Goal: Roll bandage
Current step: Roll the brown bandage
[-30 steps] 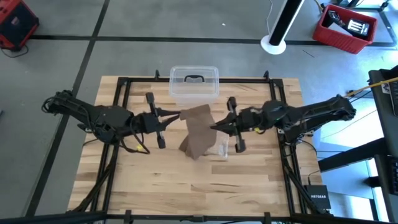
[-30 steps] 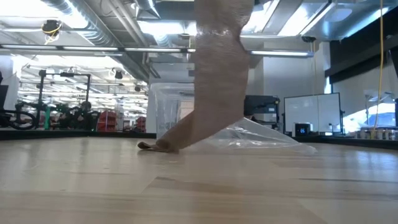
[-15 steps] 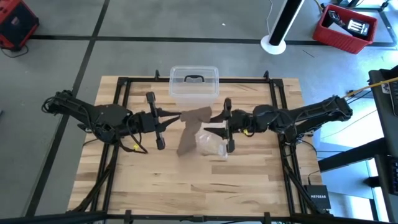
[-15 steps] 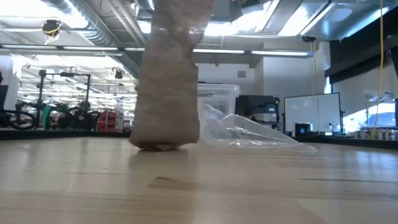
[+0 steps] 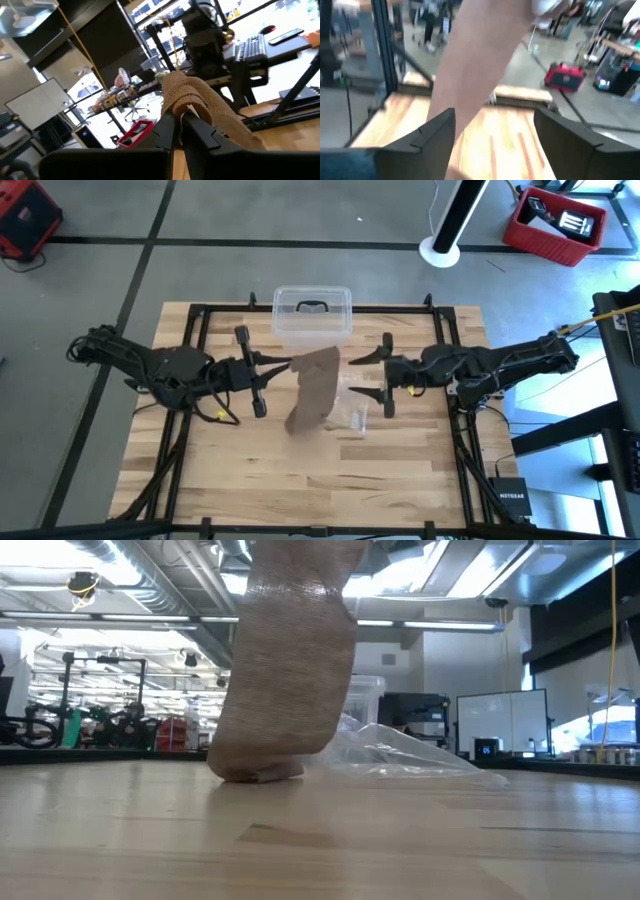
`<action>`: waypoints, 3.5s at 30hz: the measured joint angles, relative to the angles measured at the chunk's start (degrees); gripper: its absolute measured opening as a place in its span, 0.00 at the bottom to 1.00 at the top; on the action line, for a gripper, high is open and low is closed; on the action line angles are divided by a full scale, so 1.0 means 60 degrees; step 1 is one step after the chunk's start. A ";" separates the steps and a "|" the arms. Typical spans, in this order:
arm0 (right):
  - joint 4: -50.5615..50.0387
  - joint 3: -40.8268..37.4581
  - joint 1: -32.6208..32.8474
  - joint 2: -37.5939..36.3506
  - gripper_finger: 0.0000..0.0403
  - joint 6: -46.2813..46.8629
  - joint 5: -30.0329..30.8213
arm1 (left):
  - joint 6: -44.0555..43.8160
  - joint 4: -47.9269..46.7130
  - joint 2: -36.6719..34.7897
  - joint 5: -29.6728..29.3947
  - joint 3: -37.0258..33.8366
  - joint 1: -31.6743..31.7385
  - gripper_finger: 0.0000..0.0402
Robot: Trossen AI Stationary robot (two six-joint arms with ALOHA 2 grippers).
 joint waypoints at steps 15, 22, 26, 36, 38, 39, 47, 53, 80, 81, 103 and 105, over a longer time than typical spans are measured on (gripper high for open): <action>0.4381 -0.1839 -0.1175 0.0796 0.68 0.0813 -0.2587 | -0.0028 0.0098 0.0040 0.0629 0.0000 0.0321 0.04; 0.5216 -0.1841 -0.1198 0.1266 0.68 0.0843 -0.2881 | 0.0001 0.0096 0.0040 0.0652 0.0004 0.0283 0.04; 0.6722 -0.1827 -0.1180 0.1854 0.68 0.0854 -0.3044 | 0.0038 0.0088 0.0040 0.0652 0.0004 0.0280 0.04; 0.8848 -0.1429 -0.1191 0.3311 0.54 0.0795 -0.3507 | -0.0027 0.0094 0.0040 0.0654 0.0004 0.0280 0.04; 0.8879 -0.1162 -0.1188 0.3502 0.46 0.0780 -0.3867 | -0.0028 0.0094 0.0040 0.0654 0.0004 0.0280 0.04; 0.8889 -0.1032 -0.1188 0.3602 0.42 0.0766 -0.4041 | -0.0029 0.0092 0.0040 0.0655 0.0004 0.0280 0.04; 0.8613 -0.0647 -0.1188 0.3975 0.03 0.0286 -0.4142 | -0.0072 0.0140 0.0040 0.0653 0.0004 0.0280 0.04; 0.6958 -0.0650 -0.1188 0.4189 0.02 0.0206 -0.3964 | -0.0243 0.0389 0.0033 0.0608 0.0125 0.0277 0.04; 0.5133 -0.0666 -0.1188 0.3228 0.59 0.1765 -0.4019 | -0.0422 -0.0368 0.0022 0.0211 0.0153 0.0044 0.04; 0.4935 -0.0669 -0.1188 0.3081 0.63 0.1685 -0.4017 | -0.0422 -0.0408 0.0022 0.0211 0.0153 0.0044 0.04; 0.0671 -0.0173 -0.0040 0.0317 0.67 0.0556 0.0337 | -0.0159 0.0144 0.0417 -0.1481 0.0153 0.0337 0.04; 0.0764 -0.0044 0.0225 0.0305 0.66 0.0550 0.0996 | -0.0173 0.0100 0.0550 -0.1498 0.0153 0.0446 0.04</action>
